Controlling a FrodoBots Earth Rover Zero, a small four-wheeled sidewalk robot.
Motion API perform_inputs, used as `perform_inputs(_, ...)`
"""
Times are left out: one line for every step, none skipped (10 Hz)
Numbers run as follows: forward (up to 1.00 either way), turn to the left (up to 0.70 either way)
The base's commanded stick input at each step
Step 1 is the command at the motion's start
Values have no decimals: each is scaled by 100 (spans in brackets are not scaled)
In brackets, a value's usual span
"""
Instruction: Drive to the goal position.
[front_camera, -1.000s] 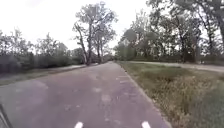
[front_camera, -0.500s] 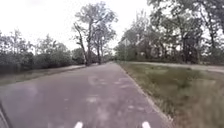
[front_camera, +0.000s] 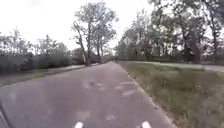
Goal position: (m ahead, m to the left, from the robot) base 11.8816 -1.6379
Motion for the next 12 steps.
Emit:
perform_inputs(100,0)
perform_inputs(100,0)
perform_inputs(100,0)
perform_inputs(100,0)
perform_inputs(100,0)
perform_inputs(100,0)
perform_inputs(100,0)
perform_inputs(100,0)
perform_inputs(100,0)
perform_inputs(100,0)
perform_inputs(100,0)
perform_inputs(100,0)
